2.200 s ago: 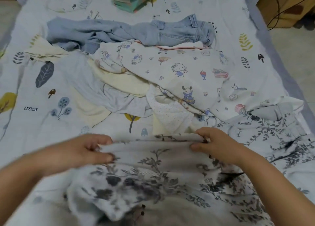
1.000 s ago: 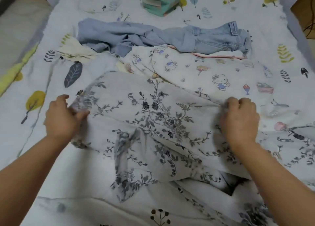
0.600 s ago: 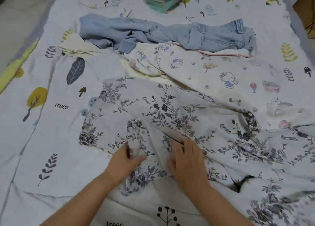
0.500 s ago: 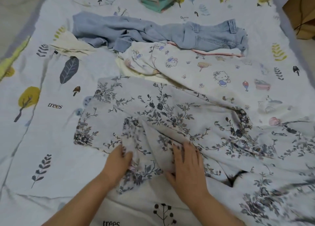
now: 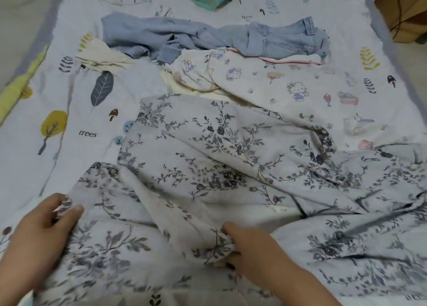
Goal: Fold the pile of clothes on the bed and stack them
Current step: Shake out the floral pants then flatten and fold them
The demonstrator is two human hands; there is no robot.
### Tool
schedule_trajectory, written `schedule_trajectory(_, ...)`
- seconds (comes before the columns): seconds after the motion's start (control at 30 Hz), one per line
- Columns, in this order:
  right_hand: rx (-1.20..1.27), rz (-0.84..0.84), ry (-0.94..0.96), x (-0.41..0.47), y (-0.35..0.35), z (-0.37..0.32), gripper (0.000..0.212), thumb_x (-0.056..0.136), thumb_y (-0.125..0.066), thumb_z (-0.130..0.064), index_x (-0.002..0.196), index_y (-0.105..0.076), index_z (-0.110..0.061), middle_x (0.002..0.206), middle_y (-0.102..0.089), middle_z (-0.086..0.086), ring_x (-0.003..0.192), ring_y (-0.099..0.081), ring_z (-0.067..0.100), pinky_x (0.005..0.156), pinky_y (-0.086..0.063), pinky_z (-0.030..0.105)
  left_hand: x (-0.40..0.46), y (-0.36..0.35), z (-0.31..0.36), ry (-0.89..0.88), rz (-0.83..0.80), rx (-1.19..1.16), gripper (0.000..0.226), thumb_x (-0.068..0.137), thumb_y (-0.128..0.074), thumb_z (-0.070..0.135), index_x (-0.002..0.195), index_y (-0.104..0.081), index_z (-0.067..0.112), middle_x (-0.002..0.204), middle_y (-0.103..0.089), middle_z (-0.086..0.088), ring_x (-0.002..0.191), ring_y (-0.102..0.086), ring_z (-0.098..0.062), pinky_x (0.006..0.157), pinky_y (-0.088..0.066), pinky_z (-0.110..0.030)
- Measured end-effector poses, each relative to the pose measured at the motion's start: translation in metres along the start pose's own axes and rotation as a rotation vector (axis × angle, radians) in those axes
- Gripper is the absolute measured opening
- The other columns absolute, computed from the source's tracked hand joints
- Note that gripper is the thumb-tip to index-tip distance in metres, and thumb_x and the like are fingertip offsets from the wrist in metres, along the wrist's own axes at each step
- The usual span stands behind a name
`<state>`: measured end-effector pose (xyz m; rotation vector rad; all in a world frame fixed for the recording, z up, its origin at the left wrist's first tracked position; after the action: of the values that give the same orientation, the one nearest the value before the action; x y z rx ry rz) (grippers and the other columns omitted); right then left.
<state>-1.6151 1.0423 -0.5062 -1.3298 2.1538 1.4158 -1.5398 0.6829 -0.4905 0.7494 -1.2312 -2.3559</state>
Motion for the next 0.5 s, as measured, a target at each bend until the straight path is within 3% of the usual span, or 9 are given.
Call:
schedule_trajectory(0.07, 0.143, -0.080, 0.018, 0.002, -0.007, -0.014, 0.024, 0.082, -0.060, -0.044, 0.095, -0.049, -0.026, 0.098, -0.064, 0.000, 0.091, -0.059, 0.022, 0.068, -0.043, 0.029, 0.005, 0.005, -0.046, 0.047, -0.029, 0.095, 0.023, 0.075, -0.048, 0.064, 0.086, -0.053, 0.045, 0.072, -0.063, 0.008, 0.065, -0.062, -0.020, 0.058, -0.052, -0.034)
schedule_trajectory(0.13, 0.163, -0.084, -0.011, 0.012, -0.016, -0.018, 0.026, 0.083, -0.060, -0.046, 0.094, -0.052, -0.023, 0.095, -0.063, 0.000, 0.088, -0.059, 0.021, 0.071, -0.045, 0.030, 0.002, 0.005, -0.082, 0.156, -0.038, 0.115, 0.018, 0.081, -0.057, 0.051, 0.084, -0.053, 0.033, 0.079, -0.066, -0.006, 0.067, -0.060, -0.028, 0.058, -0.049, -0.033)
schedule_trajectory(0.2, -0.028, 0.021, -0.068, 0.027, -0.019, -0.010, 0.030, 0.087, -0.057, -0.045, 0.108, -0.053, -0.023, 0.107, -0.062, 0.002, 0.099, -0.056, 0.021, 0.084, -0.044, 0.033, -0.008, -0.007, -0.101, 0.257, -0.057, 0.109, 0.010, 0.087, -0.063, 0.028, 0.086, -0.056, 0.021, 0.083, -0.065, -0.015, 0.070, -0.058, -0.029, 0.062, -0.046, -0.035)
schedule_trajectory(0.27, -0.280, 0.041, -0.148, 0.038, -0.023, 0.004, 0.034, 0.092, -0.051, -0.036, 0.123, -0.049, -0.024, 0.119, -0.058, 0.003, 0.112, -0.050, 0.022, 0.098, -0.036, 0.039, -0.022, -0.029, -0.118, 0.365, -0.101, 0.089, 0.018, 0.089, -0.062, 0.017, 0.077, -0.056, 0.004, 0.066, -0.064, -0.016, 0.057, -0.060, -0.031, 0.061, -0.050, -0.041)
schedule_trajectory(0.33, -0.401, 0.036, -0.184, 0.045, -0.023, 0.014, 0.028, 0.094, -0.048, -0.025, 0.122, -0.051, -0.023, 0.119, -0.059, 0.002, 0.112, -0.051, 0.023, 0.097, -0.034, 0.041, -0.037, -0.047, -0.130, 0.472, -0.146, 0.018, 0.020, 0.090, -0.059, 0.014, 0.077, -0.055, -0.001, 0.061, -0.062, -0.020, 0.055, -0.061, -0.033, 0.062, -0.052, -0.047)
schedule_trajectory(0.4, -0.422, 0.202, -0.199, 0.048, -0.004, 0.017, 0.022, 0.092, -0.045, -0.016, 0.110, -0.055, -0.023, 0.110, -0.063, 0.001, 0.103, -0.055, 0.022, 0.092, -0.035, 0.037, -0.041, -0.050, -0.135, 0.528, -0.095, -0.054, 0.018, 0.092, -0.057, 0.016, 0.096, -0.056, -0.002, 0.071, -0.063, -0.021, 0.062, -0.062, -0.034, 0.065, -0.052, -0.046)
schedule_trajectory(0.5, -0.308, 0.701, -0.180, 0.042, 0.046, 0.014, 0.019, 0.088, -0.048, -0.008, 0.102, -0.057, -0.017, 0.101, -0.062, 0.002, 0.096, -0.051, 0.024, 0.087, -0.032, 0.036, -0.037, -0.041, -0.125, 0.471, 0.025, -0.028, 0.019, 0.094, -0.052, 0.022, 0.104, -0.051, 0.005, 0.076, -0.063, -0.021, 0.063, -0.062, -0.037, 0.068, -0.054, -0.050)
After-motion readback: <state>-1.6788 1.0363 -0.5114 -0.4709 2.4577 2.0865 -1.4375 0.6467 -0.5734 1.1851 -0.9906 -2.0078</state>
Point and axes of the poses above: each hand's wrist, its own x-axis towards the middle knuckle, its own y-axis out of the back of the hand, z = x × y, the point moved 8 cm from there along x, towards the middle knuckle
